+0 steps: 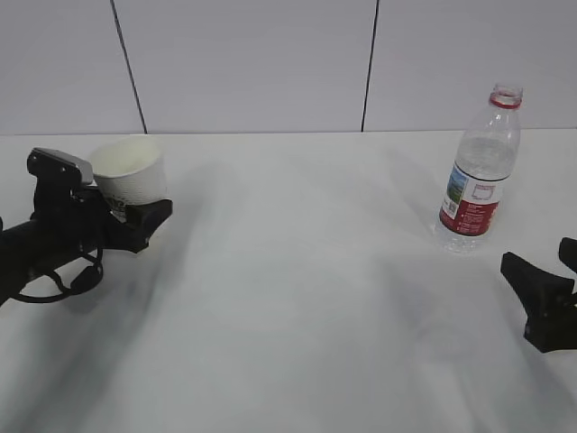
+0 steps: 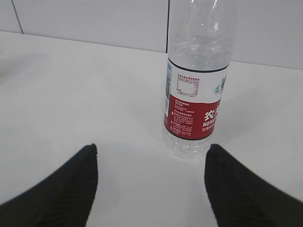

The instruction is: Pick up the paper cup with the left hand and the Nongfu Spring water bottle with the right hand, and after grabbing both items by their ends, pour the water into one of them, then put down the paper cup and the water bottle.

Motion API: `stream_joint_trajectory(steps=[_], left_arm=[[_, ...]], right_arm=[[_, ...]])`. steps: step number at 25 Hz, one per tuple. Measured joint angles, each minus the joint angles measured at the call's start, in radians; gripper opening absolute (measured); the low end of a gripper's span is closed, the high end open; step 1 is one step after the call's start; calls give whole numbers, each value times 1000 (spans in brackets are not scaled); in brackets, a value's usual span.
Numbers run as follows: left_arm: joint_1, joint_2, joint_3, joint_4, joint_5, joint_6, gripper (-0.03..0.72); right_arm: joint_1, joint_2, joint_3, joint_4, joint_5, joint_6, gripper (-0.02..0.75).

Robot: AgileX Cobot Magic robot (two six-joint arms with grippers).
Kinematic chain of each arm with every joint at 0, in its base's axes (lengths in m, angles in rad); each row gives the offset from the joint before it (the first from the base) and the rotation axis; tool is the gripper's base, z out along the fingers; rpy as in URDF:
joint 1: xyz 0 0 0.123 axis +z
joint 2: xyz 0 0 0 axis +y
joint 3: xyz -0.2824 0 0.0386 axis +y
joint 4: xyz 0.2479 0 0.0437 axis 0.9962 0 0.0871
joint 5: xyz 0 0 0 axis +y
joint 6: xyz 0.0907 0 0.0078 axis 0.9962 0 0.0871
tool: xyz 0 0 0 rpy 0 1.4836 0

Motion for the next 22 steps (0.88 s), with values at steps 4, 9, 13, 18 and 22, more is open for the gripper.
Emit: stream_joint_trajectory(steps=[4, 9, 13, 18, 22], left_arm=[[0, -96, 85, 0, 0, 0, 587], [0, -207, 190, -2, 3, 0, 587], [0, -273, 271, -2, 10, 0, 587], [0, -360, 366, -4, 10, 0, 587], [0, -438, 417, -4, 10, 0, 587]], right_arm=[[0, 0, 0, 0, 0, -15, 533], [0, 0, 0, 0, 0, -24, 532], [0, 0, 0, 0, 0, -40, 532], [0, 0, 0, 0, 0, -41, 532], [0, 0, 0, 0, 0, -41, 533]])
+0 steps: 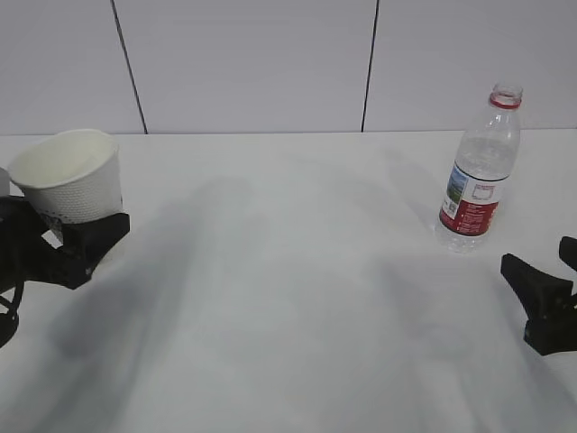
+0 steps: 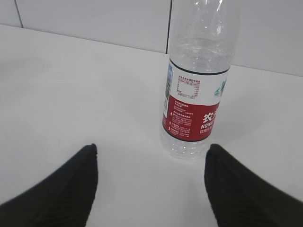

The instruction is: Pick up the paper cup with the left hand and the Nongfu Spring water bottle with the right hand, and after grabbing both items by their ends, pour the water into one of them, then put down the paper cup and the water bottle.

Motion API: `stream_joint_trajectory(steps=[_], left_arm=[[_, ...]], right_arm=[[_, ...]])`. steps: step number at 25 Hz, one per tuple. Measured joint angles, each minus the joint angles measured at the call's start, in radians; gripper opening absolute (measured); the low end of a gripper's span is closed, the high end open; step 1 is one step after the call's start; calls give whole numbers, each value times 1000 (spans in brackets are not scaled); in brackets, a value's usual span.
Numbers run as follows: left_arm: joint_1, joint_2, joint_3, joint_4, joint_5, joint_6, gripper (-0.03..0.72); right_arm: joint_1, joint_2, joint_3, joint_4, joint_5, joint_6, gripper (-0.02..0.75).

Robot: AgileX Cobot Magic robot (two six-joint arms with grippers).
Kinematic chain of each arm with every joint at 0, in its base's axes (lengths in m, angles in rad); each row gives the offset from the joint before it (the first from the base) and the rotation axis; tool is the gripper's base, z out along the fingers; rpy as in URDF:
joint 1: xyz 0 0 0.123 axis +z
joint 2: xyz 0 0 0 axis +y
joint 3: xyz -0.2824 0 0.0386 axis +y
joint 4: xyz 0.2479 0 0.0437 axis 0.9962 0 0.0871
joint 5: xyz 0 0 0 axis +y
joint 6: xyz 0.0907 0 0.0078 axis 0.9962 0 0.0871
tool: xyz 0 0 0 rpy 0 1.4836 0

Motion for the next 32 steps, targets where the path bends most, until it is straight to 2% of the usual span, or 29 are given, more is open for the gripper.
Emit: stream_joint_trajectory(steps=[9, 25, 32], left_arm=[[0, -75, 69, 0, 0, 0, 587], [0, -73, 73, 0, -20, -32, 587], [0, -75, 73, 10, 37, -14, 587]], right_arm=[[0, 0, 0, 0, 0, -1, 532], [0, 0, -2, 0, -2, 11, 533], [0, 0, -10, 0, -2, 15, 589]])
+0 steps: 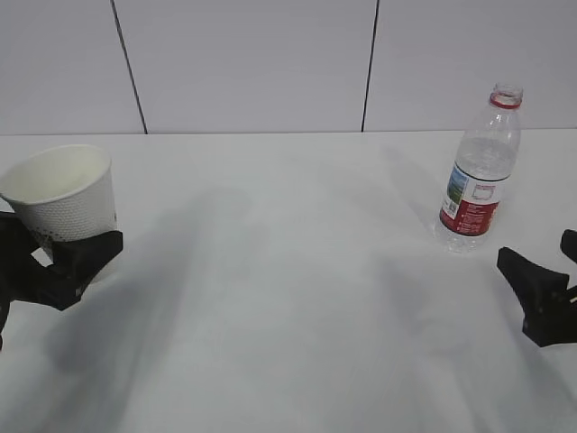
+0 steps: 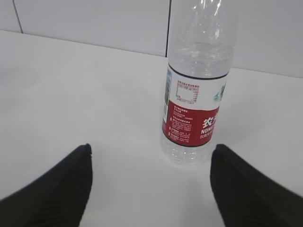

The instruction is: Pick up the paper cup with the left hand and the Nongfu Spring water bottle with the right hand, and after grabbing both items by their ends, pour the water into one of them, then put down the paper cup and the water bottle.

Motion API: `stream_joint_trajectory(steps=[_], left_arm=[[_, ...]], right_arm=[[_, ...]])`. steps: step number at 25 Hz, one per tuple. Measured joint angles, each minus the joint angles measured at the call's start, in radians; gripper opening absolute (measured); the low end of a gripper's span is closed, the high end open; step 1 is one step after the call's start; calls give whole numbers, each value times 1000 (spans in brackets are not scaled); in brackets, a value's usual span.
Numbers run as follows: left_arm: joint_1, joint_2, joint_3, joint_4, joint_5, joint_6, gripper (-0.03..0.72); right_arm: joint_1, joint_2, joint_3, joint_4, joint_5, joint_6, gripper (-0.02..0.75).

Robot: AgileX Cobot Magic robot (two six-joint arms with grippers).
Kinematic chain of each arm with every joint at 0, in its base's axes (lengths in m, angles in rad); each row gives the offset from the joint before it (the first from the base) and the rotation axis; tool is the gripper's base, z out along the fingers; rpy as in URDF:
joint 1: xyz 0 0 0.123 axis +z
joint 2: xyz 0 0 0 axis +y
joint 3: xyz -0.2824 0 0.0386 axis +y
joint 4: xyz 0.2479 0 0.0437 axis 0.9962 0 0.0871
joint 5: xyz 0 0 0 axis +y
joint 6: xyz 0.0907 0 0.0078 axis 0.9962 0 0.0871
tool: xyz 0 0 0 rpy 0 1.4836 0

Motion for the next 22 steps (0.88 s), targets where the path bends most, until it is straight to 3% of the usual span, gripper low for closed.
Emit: stream_joint_trajectory(steps=[10, 22], left_arm=[[0, 0, 0, 14, 0, 50, 587], [0, 0, 0, 16, 0, 52, 587]], right_arm=[[0, 22, -61, 0, 11, 13, 605], [0, 291, -203, 7, 3, 42, 610]])
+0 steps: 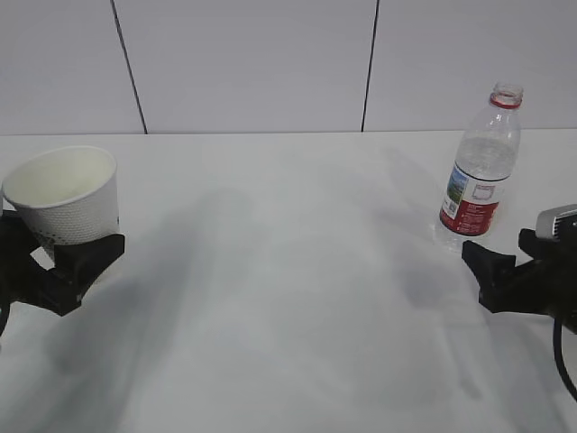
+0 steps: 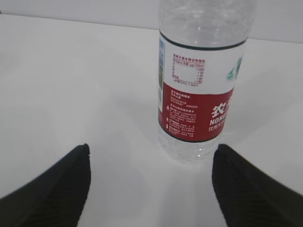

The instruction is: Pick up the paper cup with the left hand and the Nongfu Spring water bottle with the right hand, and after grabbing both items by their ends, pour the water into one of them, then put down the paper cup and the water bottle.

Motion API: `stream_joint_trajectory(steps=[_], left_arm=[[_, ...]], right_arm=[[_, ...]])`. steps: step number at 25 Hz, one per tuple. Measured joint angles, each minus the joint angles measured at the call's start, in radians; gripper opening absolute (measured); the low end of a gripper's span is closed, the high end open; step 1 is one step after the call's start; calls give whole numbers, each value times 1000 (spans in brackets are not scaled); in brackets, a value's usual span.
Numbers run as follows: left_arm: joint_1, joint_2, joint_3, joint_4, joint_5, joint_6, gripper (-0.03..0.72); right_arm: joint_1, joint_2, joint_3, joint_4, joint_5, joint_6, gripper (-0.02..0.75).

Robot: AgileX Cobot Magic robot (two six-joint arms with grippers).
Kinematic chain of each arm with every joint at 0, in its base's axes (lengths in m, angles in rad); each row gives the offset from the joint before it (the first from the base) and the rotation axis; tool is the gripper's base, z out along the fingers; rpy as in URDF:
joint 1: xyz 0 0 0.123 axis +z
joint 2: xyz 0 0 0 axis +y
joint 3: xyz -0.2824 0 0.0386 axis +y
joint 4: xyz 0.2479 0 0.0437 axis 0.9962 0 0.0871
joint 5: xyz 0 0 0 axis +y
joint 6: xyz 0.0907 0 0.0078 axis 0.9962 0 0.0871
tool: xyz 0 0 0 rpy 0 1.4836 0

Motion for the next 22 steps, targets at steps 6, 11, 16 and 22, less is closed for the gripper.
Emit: stream_joint_trajectory(steps=[6, 11, 16, 22], left_arm=[[0, 0, 0, 0, 0, 0, 587], [0, 0, 0, 0, 0, 0, 587], [0, 0, 0, 0, 0, 0, 587], [0, 0, 0, 0, 0, 0, 587]], right_arm=[[0, 64, -60, 61, 0, 13, 673], [0, 74, -112, 69, 0, 13, 678], [0, 74, -167, 71, 43, 13, 678], [0, 78, -218, 75, 115, 13, 677]])
